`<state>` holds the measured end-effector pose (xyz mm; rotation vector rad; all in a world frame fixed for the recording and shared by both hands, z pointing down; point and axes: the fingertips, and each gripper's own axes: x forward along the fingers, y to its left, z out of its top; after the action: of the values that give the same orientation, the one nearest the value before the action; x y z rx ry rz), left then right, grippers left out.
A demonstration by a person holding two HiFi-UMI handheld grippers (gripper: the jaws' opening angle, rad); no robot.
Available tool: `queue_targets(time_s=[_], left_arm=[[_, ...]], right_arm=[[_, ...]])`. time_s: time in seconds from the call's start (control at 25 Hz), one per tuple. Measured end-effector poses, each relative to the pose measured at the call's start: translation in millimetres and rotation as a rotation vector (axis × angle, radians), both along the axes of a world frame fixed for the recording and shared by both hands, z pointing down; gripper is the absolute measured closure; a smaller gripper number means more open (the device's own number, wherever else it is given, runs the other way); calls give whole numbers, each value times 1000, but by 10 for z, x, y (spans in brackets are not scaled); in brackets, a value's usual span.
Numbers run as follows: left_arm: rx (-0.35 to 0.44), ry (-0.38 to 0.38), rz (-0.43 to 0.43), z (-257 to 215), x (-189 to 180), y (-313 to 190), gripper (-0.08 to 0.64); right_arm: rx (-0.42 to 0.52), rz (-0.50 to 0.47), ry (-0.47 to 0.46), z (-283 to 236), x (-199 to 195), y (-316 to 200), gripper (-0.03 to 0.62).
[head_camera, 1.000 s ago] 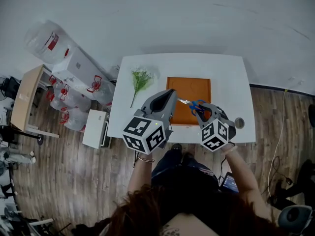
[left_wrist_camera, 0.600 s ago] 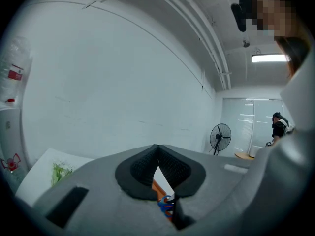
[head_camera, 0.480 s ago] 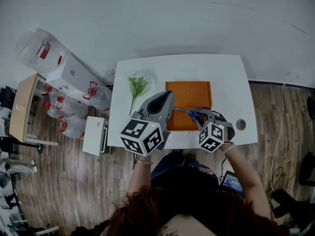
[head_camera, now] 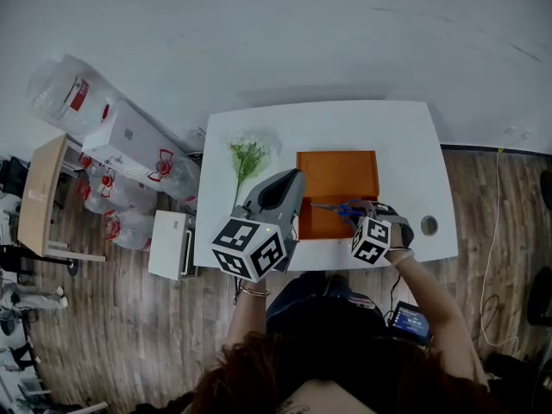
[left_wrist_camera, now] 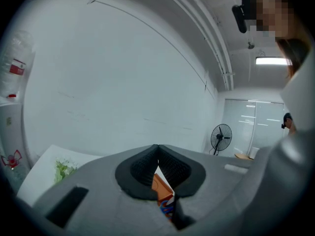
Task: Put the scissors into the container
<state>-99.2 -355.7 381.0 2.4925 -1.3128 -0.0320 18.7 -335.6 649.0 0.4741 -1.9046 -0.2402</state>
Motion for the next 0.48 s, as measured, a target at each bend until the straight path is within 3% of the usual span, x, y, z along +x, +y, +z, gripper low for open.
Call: queue_targets(time_s=[0.48], left_arm=[[-32,10,21,102,-87,-73,545]], right_arm=[[-125,-44,85,364,-107,-47,515]])
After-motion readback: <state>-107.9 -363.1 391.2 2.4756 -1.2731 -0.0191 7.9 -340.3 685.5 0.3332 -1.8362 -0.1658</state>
